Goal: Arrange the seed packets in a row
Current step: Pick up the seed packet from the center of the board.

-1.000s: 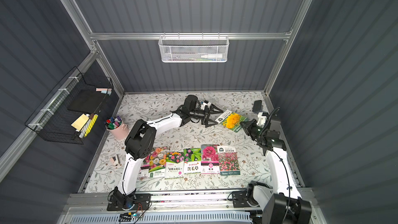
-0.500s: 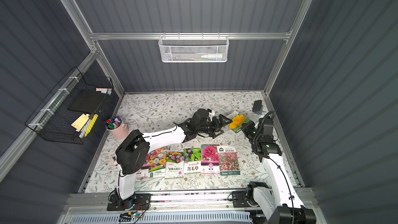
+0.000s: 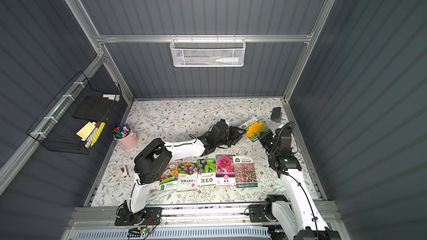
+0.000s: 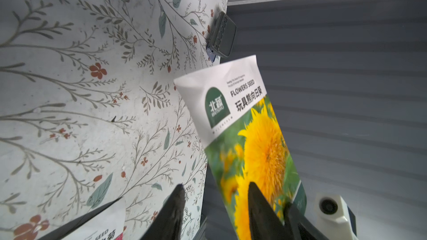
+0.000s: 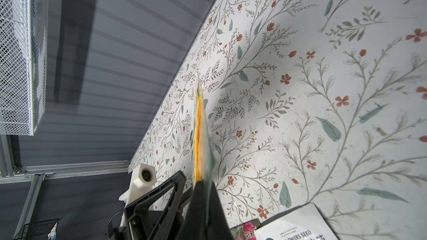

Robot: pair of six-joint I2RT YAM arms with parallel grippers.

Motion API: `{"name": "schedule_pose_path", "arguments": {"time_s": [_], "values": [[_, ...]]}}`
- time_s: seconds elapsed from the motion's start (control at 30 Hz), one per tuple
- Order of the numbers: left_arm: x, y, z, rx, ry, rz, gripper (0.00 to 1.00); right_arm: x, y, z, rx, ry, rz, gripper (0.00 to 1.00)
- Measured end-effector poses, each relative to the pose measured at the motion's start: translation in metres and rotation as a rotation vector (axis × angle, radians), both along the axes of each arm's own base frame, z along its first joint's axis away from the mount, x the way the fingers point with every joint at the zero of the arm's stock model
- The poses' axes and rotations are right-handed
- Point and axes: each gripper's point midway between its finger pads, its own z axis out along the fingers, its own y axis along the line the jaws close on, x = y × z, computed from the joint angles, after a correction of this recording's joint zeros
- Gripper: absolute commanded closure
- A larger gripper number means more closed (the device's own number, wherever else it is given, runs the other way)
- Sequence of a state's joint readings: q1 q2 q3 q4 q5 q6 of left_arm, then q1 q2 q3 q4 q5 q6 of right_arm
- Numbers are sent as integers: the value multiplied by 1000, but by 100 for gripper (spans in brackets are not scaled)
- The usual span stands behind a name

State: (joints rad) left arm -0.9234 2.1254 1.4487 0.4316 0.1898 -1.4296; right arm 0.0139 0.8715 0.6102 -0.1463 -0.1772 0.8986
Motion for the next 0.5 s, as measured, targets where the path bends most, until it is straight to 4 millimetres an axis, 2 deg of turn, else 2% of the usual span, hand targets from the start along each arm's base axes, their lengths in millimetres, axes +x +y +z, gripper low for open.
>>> {"name": "schedule_pose_path", "arguments": {"time_s": [0.13,0.4,0.43,0.5], "values": [[2,-4,0,-31,7,11,60,-2,0,-6,4,14,-2,100],[7,-18,21,-142,12,23,92,-2,0,-13,12,30,-9,100],[8,-20,23,-152,10,20,99,-3,0,-14,13,34,-9,100],[8,-22,25,-169,13,18,100,-4,-1,-17,12,42,-11,100]]}}
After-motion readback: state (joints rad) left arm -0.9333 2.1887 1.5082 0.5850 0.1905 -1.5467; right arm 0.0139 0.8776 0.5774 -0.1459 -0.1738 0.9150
